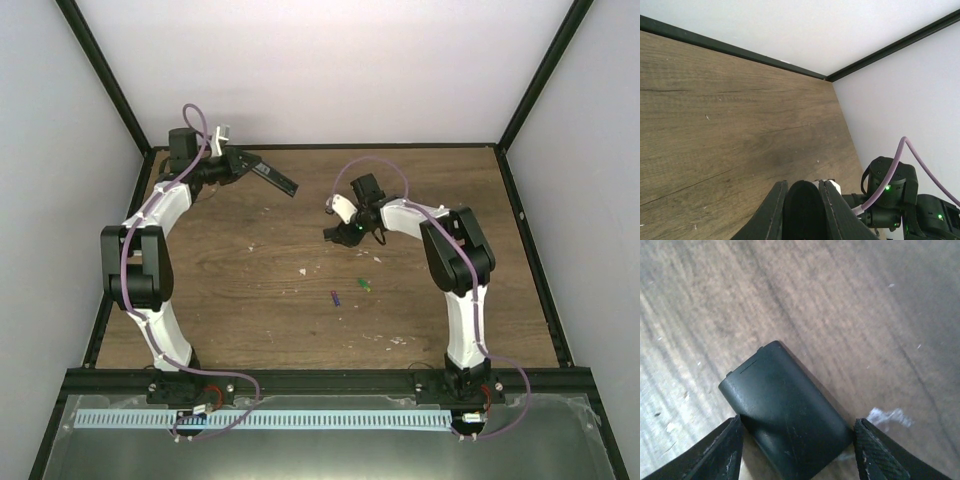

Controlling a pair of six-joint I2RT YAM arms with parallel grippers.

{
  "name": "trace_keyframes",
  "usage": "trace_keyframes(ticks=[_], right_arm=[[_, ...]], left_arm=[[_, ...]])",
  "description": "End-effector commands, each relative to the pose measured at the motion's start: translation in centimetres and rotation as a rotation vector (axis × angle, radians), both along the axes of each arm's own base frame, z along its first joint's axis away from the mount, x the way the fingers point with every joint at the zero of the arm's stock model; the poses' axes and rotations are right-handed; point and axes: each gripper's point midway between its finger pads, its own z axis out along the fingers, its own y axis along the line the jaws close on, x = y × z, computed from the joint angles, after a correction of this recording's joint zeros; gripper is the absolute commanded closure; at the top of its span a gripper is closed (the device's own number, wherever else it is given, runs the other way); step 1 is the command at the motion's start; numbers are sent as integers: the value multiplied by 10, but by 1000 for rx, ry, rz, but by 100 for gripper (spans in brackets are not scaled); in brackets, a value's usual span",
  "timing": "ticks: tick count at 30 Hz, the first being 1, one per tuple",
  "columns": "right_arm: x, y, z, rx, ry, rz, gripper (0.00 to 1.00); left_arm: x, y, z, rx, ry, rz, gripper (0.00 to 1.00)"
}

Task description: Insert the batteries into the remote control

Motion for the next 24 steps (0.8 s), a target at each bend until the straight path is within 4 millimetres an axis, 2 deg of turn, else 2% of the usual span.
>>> trace_keyframes(ticks=[1, 8, 11, 14, 17, 21, 24], right_arm=[[-36, -12, -11, -12, 126, -9, 44], [-76, -6, 13, 86, 207, 56, 44], [-84, -7, 16, 84, 242, 51, 42], [-84, -14, 16, 58, 214, 21, 41], [-75, -22, 23, 28, 144, -23, 41], [-66, -30, 49, 14, 66, -92, 42], [-76, -37, 64, -4, 43, -135, 43]], left_arm=[[1, 2, 14, -3, -47, -17, 100], [-1, 4, 11, -7, -44, -14, 100], [-2, 4, 10, -8, -43, -14, 100], [-3, 4, 10, -8, -43, -11, 100], [-3, 4, 9, -11, -40, -14, 100], [-7, 3, 6, -11, -34, -18, 100], [-15, 2, -2, -15, -18, -27, 100]])
